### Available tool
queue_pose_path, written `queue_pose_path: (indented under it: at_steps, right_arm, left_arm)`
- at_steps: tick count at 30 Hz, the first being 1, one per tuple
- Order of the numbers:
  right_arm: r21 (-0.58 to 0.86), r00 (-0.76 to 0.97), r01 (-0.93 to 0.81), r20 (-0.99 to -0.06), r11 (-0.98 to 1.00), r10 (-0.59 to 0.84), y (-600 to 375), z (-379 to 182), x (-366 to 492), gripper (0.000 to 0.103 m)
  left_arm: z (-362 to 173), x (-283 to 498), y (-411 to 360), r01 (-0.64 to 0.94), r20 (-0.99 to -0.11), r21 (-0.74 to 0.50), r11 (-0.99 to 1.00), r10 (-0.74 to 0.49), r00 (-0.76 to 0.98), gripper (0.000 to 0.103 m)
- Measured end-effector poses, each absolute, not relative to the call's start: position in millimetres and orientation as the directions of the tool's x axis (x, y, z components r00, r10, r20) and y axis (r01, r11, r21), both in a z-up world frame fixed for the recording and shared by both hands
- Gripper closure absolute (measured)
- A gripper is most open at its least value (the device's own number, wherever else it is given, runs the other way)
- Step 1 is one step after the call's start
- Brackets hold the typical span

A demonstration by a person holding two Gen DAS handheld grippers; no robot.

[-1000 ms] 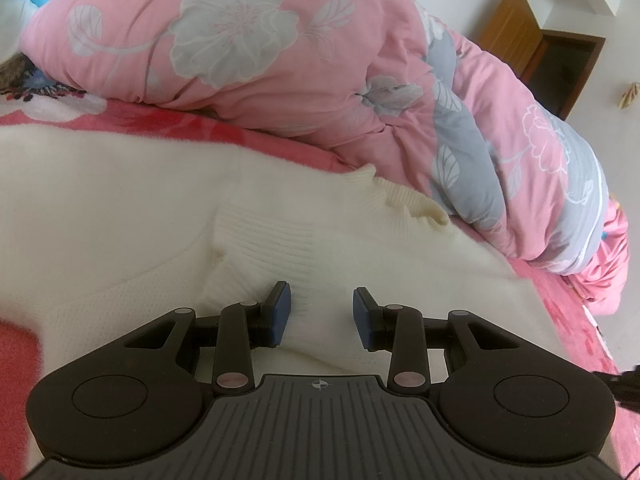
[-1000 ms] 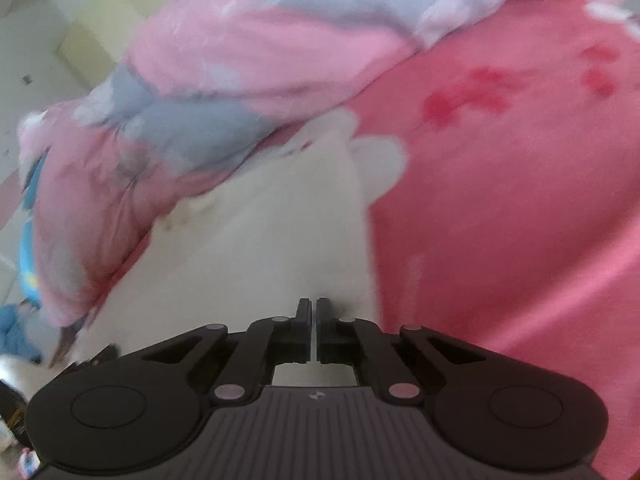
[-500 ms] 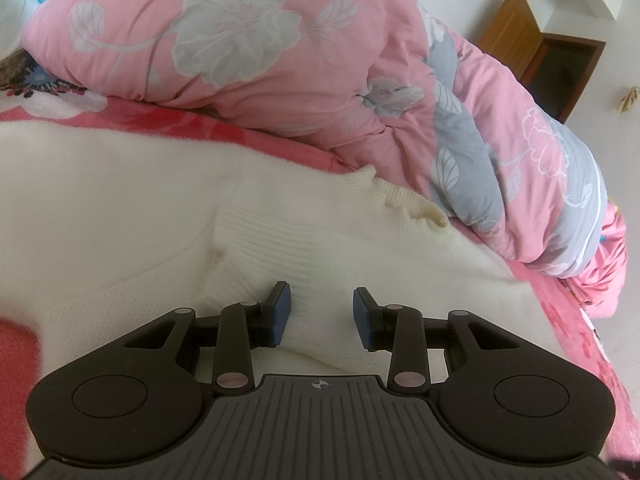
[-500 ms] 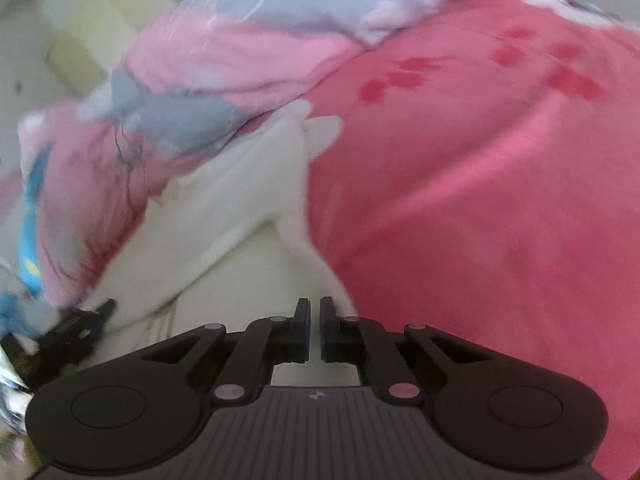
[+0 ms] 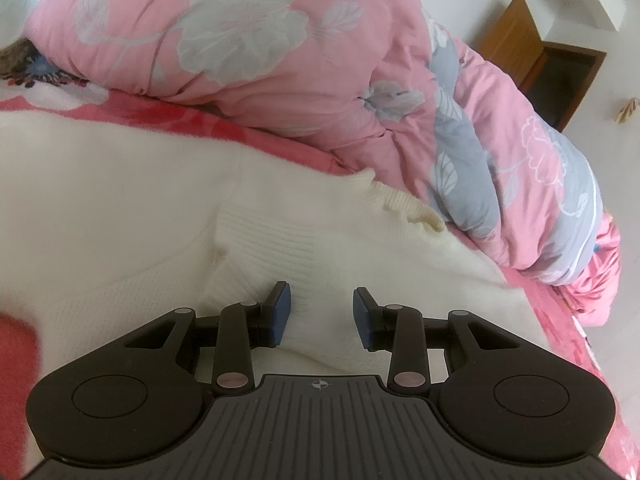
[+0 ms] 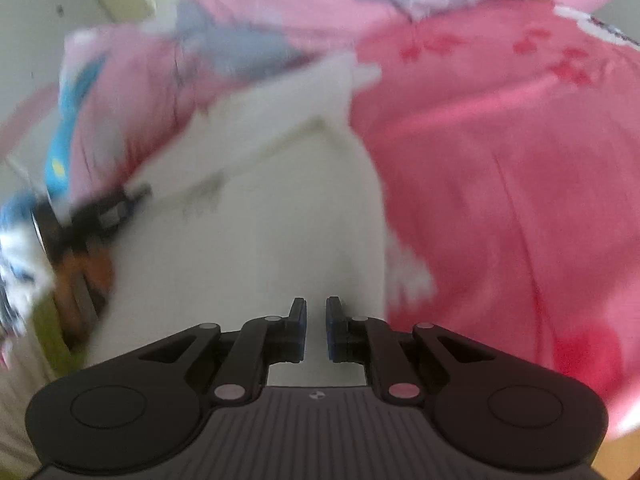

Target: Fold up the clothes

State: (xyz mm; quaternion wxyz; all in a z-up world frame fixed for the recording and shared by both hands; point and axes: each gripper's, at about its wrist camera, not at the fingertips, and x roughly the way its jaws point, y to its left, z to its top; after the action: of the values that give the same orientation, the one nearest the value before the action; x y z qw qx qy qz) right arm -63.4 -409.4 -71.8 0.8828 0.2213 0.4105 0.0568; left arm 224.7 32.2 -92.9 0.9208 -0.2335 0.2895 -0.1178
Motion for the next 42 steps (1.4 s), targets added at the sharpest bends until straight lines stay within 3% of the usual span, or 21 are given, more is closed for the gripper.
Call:
queue_pose_path:
  at_steps: [6, 12, 21, 32, 42]
  right_arm:
    - [0.411, 0.663, 0.052, -0.696, 0.91, 0.277, -405.5, -54.2, -96.9, 0.088]
    - [0.383, 0.763, -0.05, -0.581, 0.922, 0.283, -370.8, -25.7, -34.6, 0.084]
    - [0.023, 0.849, -0.197, -0.496, 0.98, 0.183, -257.4, -41.2, 94.8, 0.084]
    - [-0.017, 0.803, -0.217, -0.571, 0.976, 0.169, -205.3, -89.2, 193.6, 0.084]
    - [0.024, 0.779, -0.199, -0.603, 0.98, 0.173, -209.1, -104.7, 199.5, 0.082]
  left_arm:
    - [-92.3, 225.2, 32.1, 0.081, -0.48, -0.495, 0.865, -0.35, 0.804, 0.068]
    - [-92.4, 225.0, 32.5, 0.081, -0.479, -0.498, 0.864, -0.351, 0.805, 0.068]
    - [-93.4, 225.2, 34.5, 0.081, -0.473, -0.511, 0.856, -0.358, 0.805, 0.068]
    - [-93.6, 225.7, 35.2, 0.081, -0.471, -0.515, 0.853, -0.361, 0.805, 0.068]
    - [-88.7, 221.2, 40.3, 0.076, -0.445, -0.559, 0.826, -0.376, 0.813, 0.067]
